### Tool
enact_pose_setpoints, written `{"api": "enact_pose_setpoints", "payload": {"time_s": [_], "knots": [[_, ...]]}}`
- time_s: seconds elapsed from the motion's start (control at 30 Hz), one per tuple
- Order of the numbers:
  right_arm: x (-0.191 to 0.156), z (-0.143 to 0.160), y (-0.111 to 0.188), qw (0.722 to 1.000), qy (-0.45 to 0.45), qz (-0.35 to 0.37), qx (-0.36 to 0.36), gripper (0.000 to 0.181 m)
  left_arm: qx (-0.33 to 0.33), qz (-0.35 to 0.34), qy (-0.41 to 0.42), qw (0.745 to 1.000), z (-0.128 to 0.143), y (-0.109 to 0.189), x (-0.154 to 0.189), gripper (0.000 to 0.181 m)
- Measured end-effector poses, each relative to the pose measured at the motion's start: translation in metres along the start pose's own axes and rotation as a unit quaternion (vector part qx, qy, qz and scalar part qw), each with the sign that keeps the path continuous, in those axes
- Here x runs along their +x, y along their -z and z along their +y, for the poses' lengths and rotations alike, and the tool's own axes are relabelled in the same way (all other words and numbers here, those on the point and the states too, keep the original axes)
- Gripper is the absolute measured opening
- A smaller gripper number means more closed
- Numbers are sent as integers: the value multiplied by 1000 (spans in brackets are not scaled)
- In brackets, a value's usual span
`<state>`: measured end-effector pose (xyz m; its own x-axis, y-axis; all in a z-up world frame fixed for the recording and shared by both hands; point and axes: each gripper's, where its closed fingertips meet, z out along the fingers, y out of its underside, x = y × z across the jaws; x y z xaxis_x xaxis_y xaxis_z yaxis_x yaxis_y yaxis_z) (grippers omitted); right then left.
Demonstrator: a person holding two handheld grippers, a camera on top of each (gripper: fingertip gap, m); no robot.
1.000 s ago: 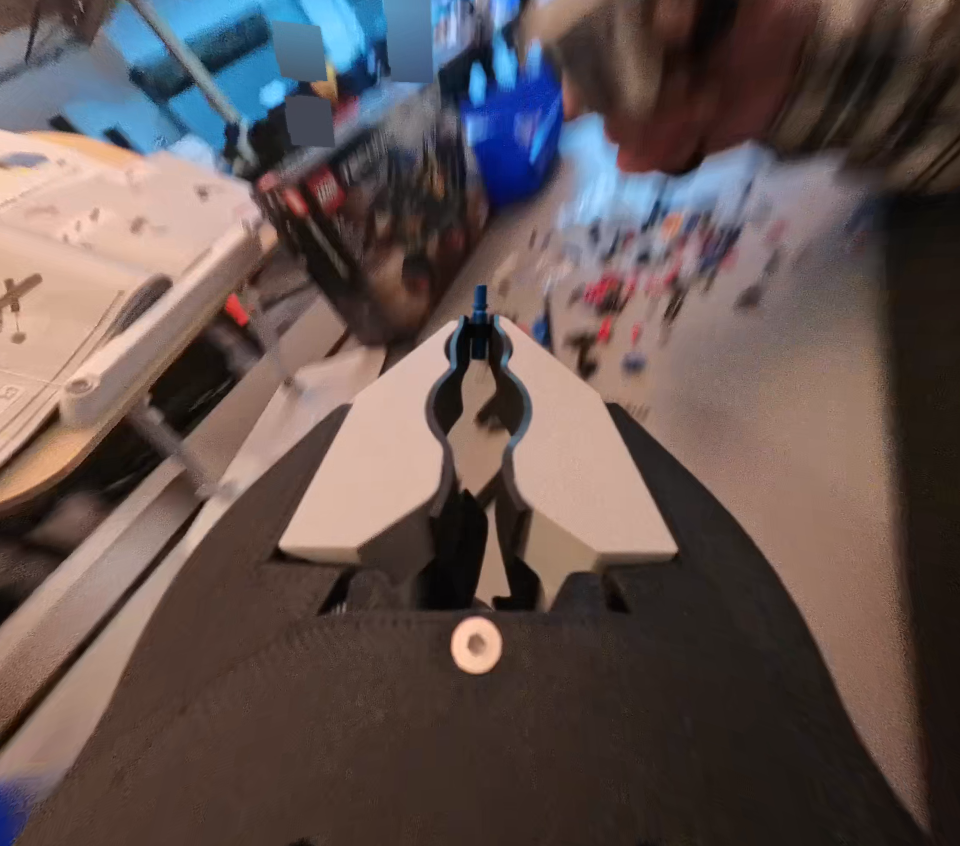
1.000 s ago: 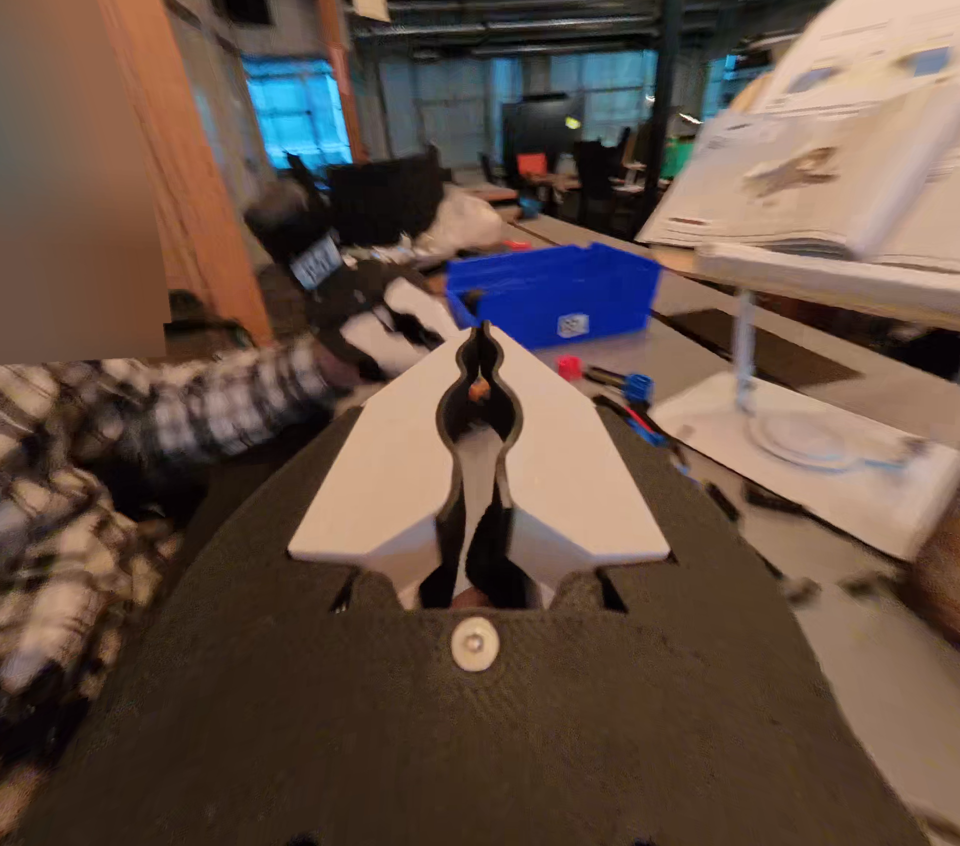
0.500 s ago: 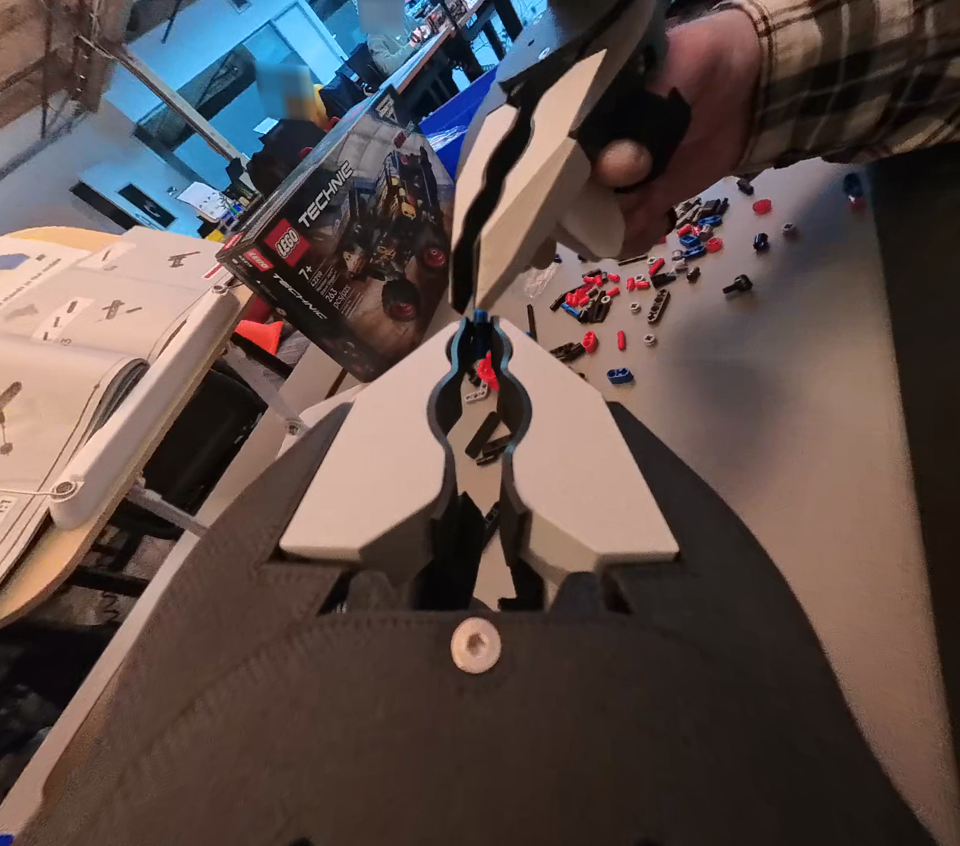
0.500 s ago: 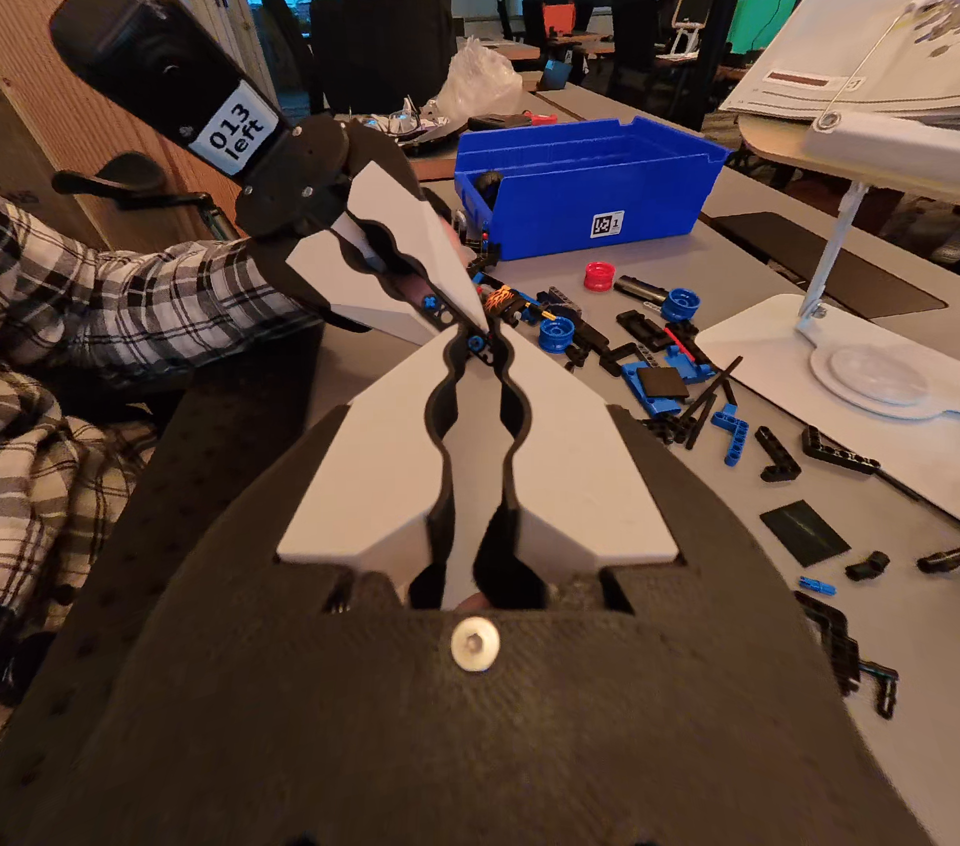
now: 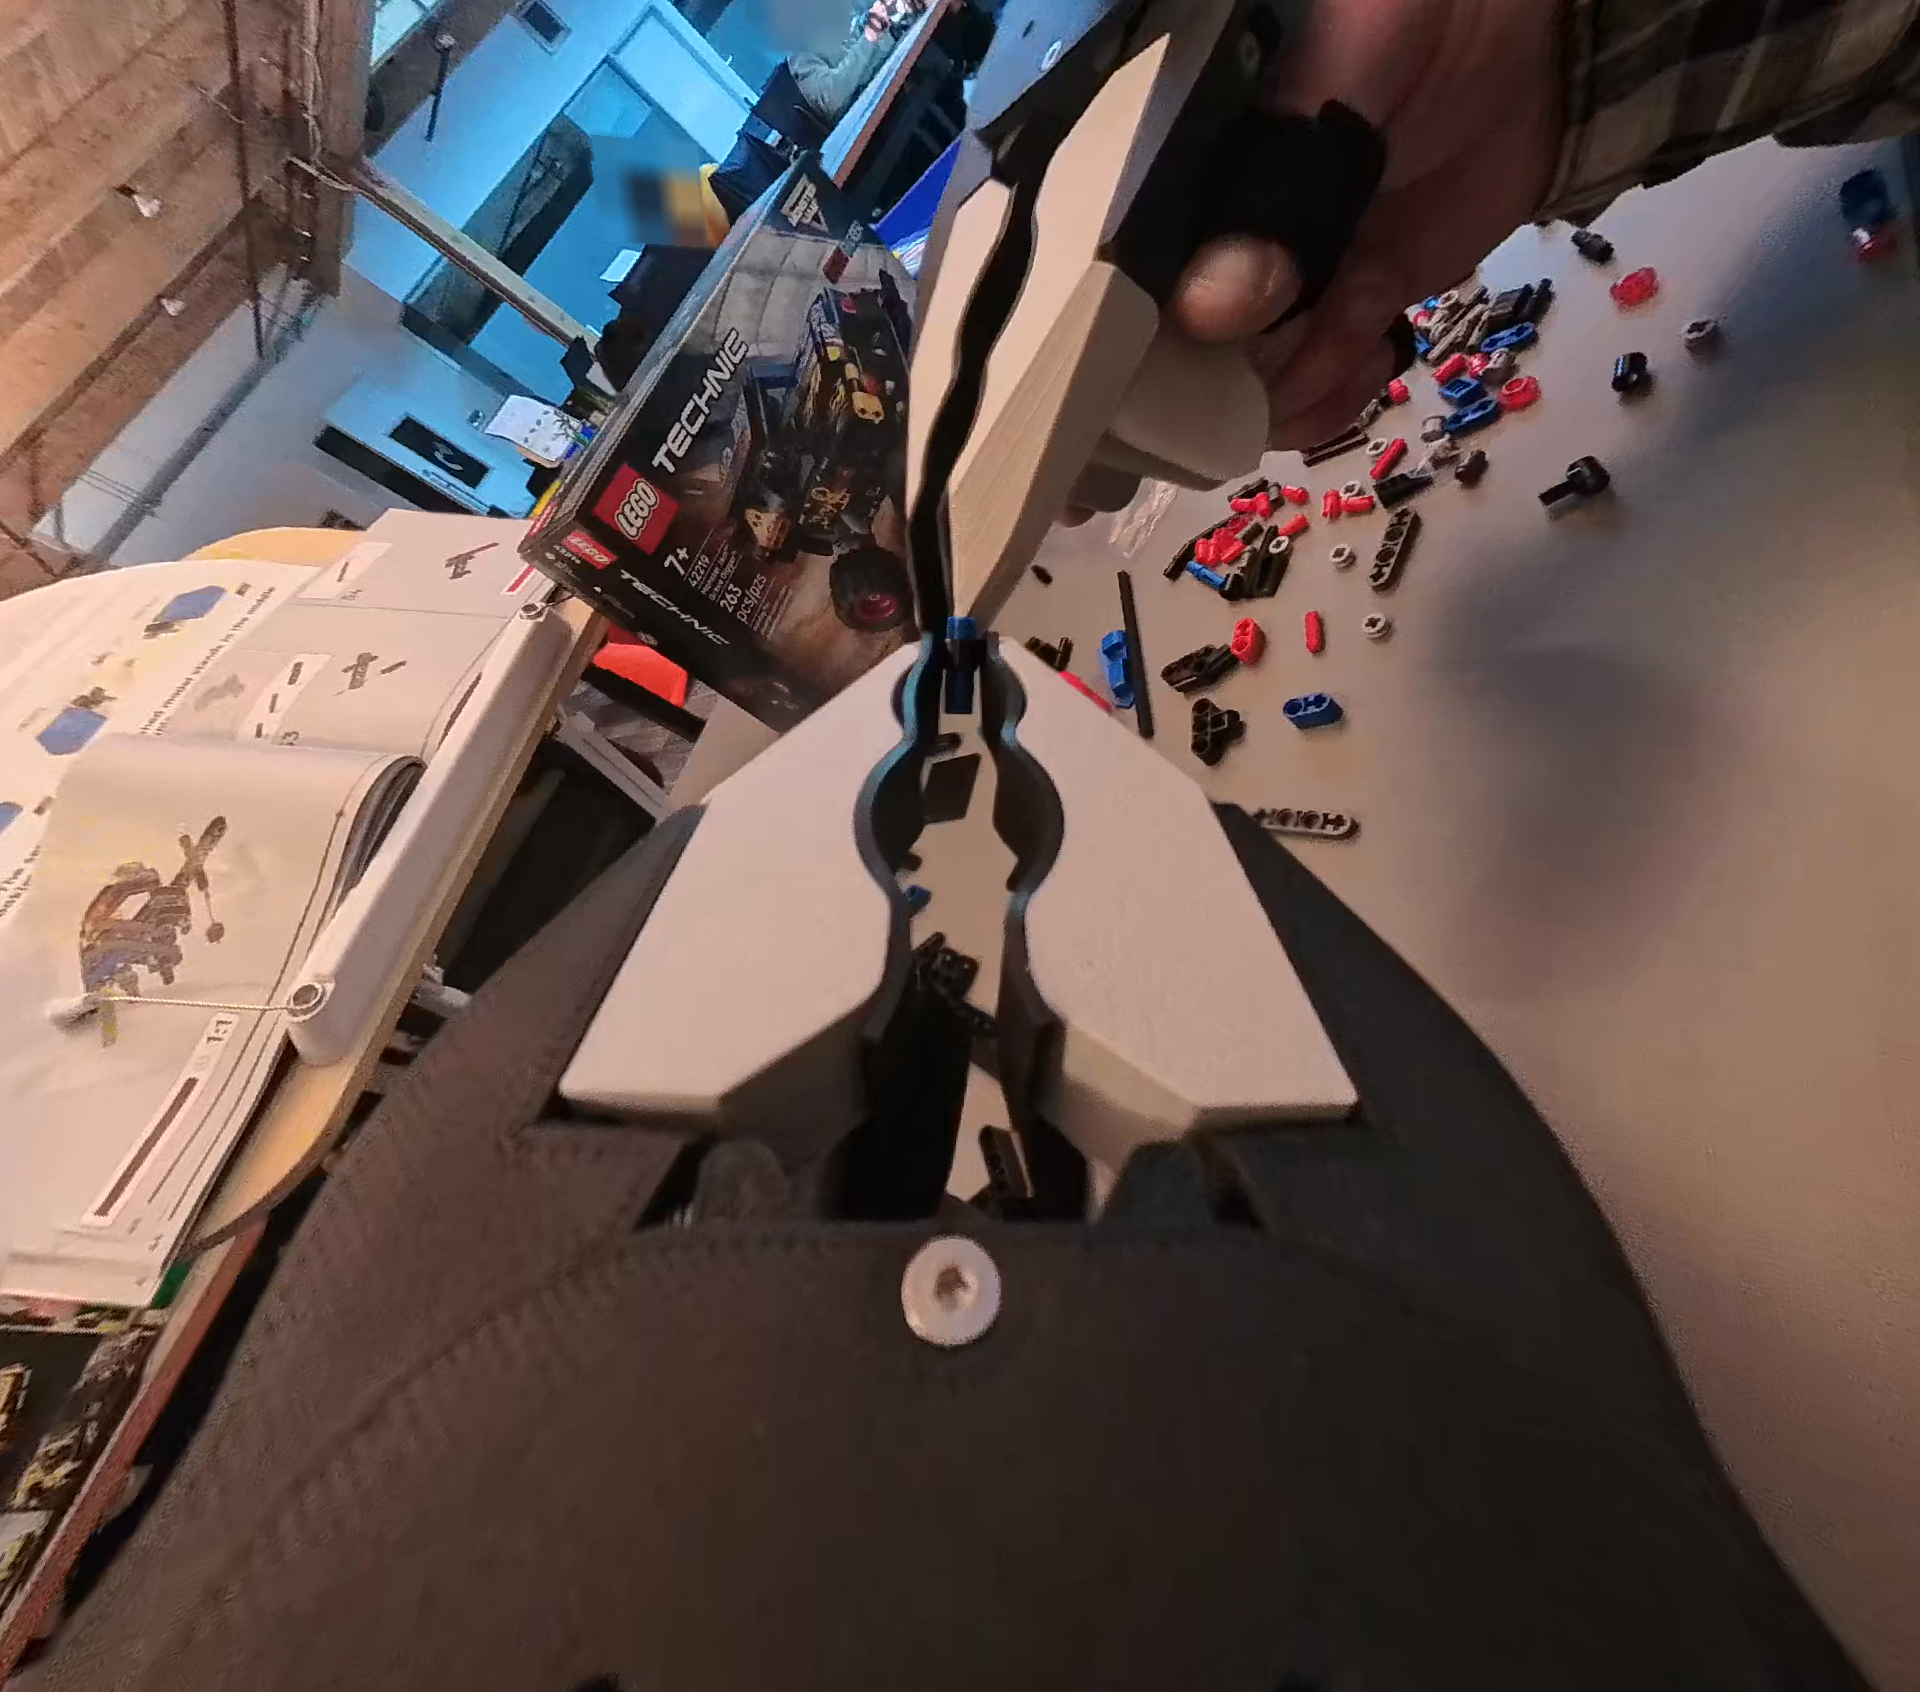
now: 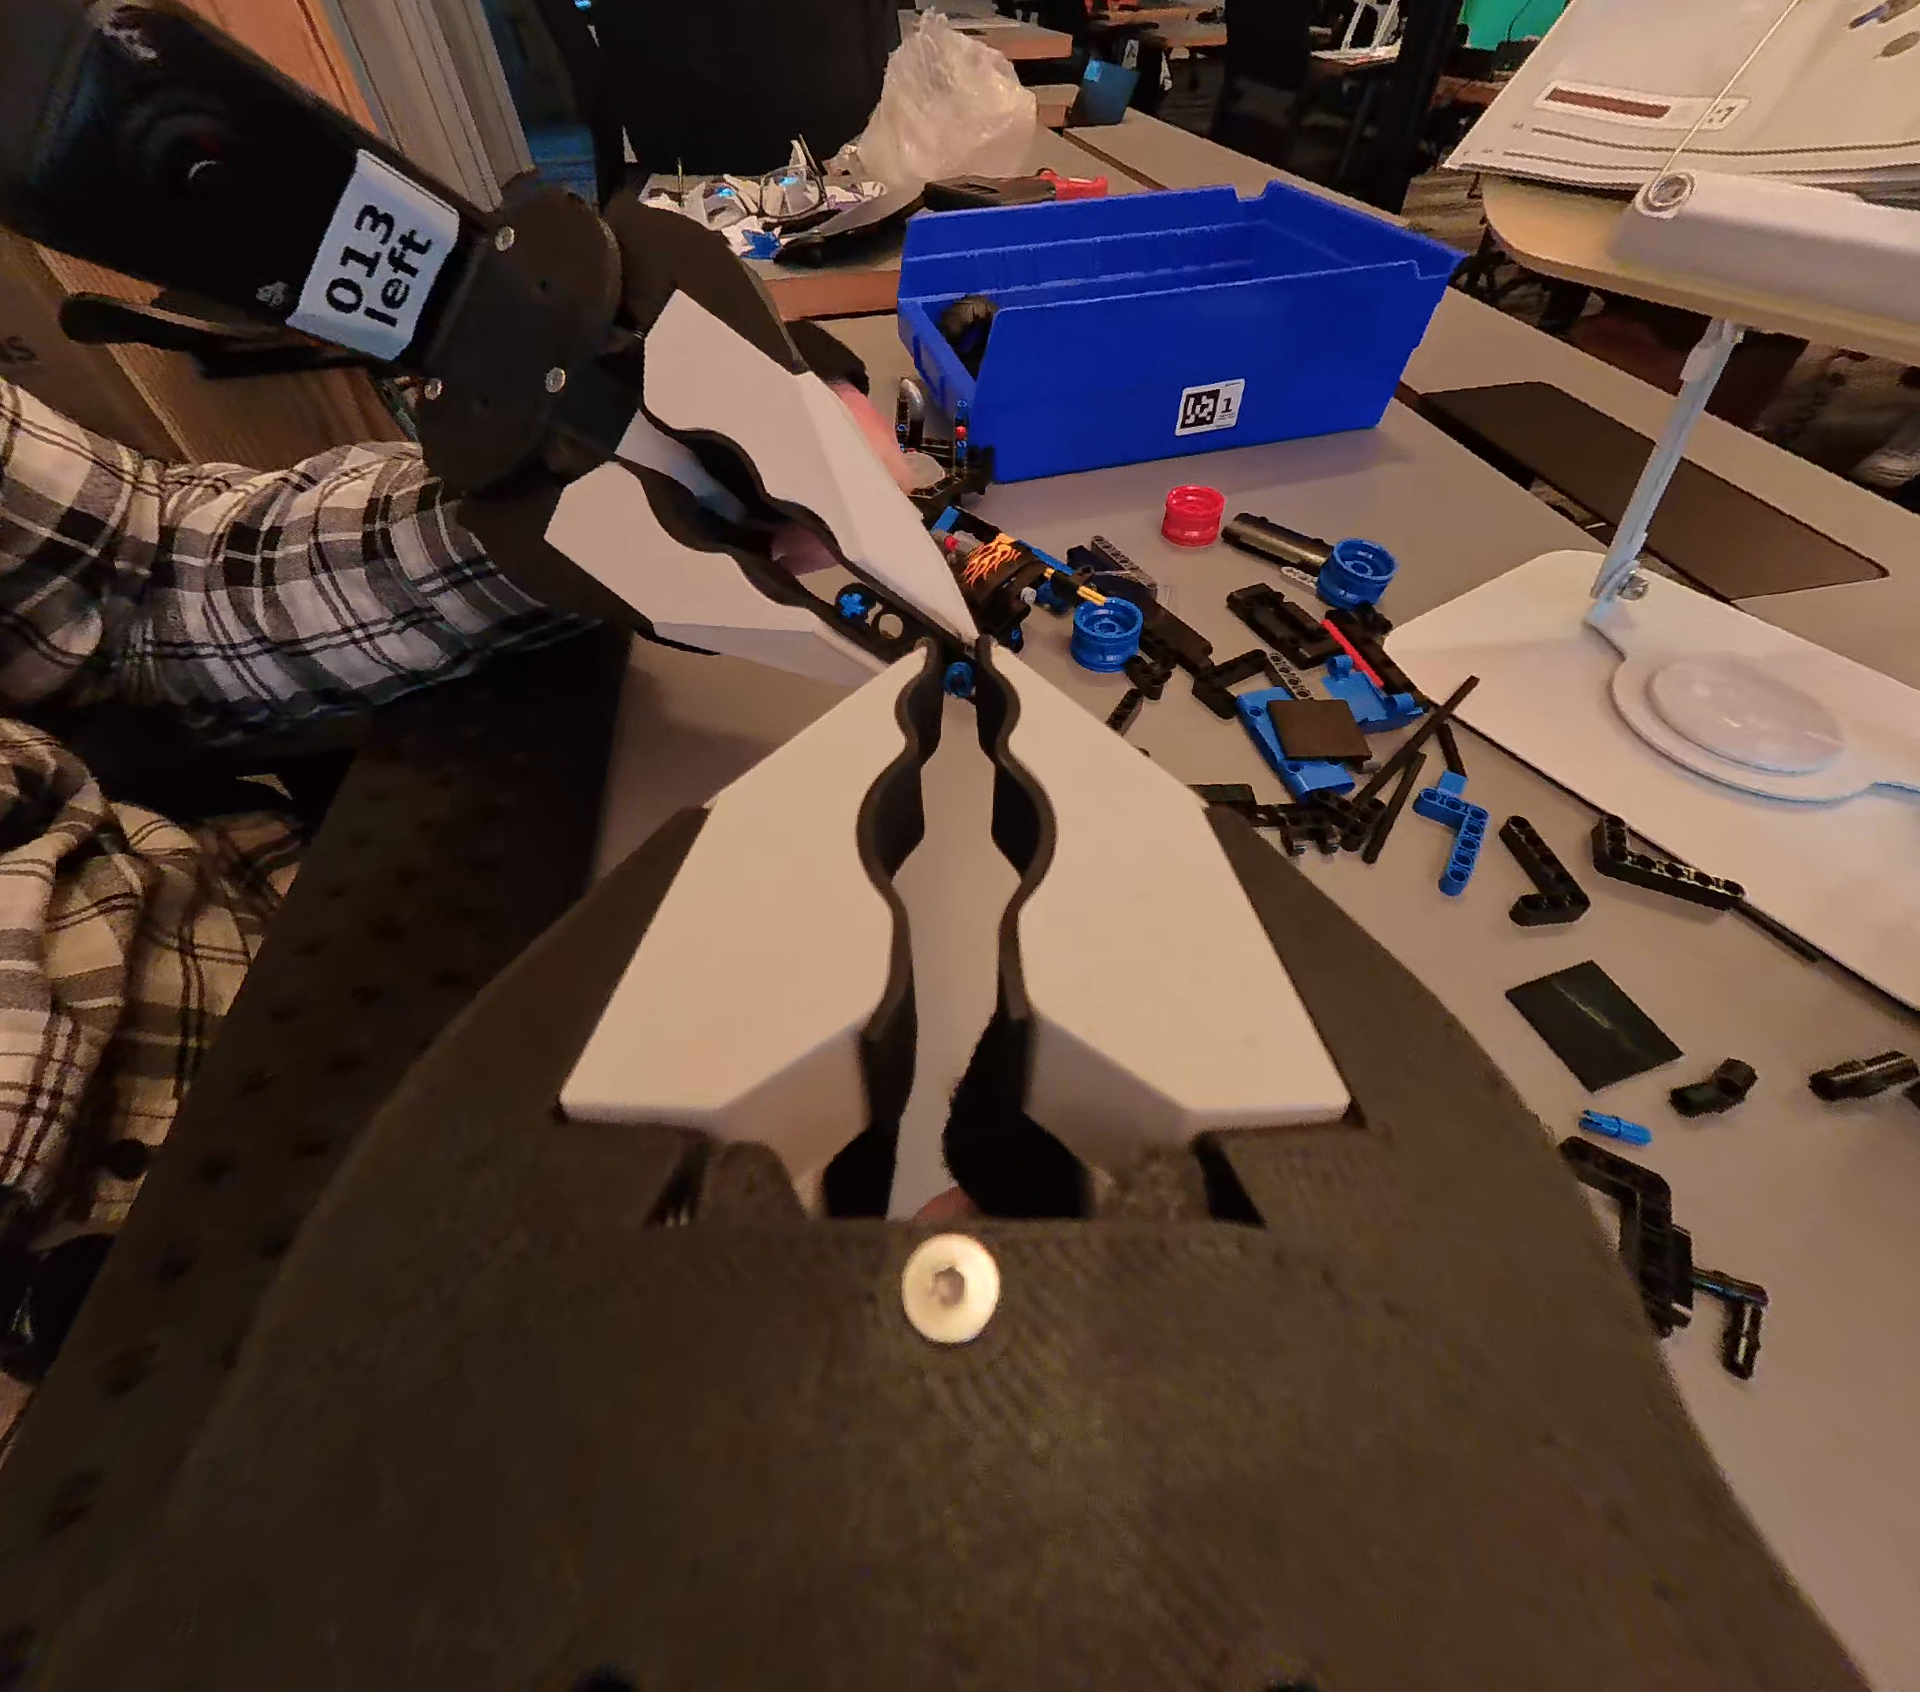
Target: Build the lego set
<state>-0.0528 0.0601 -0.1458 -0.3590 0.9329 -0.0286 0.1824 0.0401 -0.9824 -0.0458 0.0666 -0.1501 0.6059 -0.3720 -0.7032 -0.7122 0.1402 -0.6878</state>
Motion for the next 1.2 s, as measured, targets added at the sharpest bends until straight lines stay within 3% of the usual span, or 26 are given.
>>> {"api": "enact_pose_setpoints", "payload": {"time_s": [0.4, 0.47, 0.53, 0.63, 0.77, 0.9, 1.0, 1.07, 1.2], "knots": [[-7, -1, 7, 999, 33, 0, -14, 1, -2, 27, 4, 1000, 0, 4, 8, 4], [12, -27, 46, 997, -16, 18, 69, 1, -78, 12, -3, 997, 43, 10, 0, 5], [24, -21, 60, 997, 3, 50, 52, 1, -21, 15, 55, 998, 21, 17, -11, 4], [8, -10, 45, 999, 31, 28, 25, 1, -28, 47, 86, 995, 17, 0, 5, 4], [10, 8, 43, 999, 26, 22, -6, 2, -37, 122, 239, 963, 18, -3, 32, 4], [8, 22, 38, 999, 13, 20, -30, 2, -109, 209, 414, 880, 48, -6, 70, 4], [9, 27, 36, 999, 1, 15, -35, 2, -167, 208, 446, 854, 71, -5, 83, 5], [10, 31, 34, 999, -5, 13, -43, 2, -192, 216, 464, 837, 82, -4, 88, 14], [11, 40, 33, 998, -12, 11, -58, 2, -223, 203, 450, 840, 97, 2, 90, 33]]}}
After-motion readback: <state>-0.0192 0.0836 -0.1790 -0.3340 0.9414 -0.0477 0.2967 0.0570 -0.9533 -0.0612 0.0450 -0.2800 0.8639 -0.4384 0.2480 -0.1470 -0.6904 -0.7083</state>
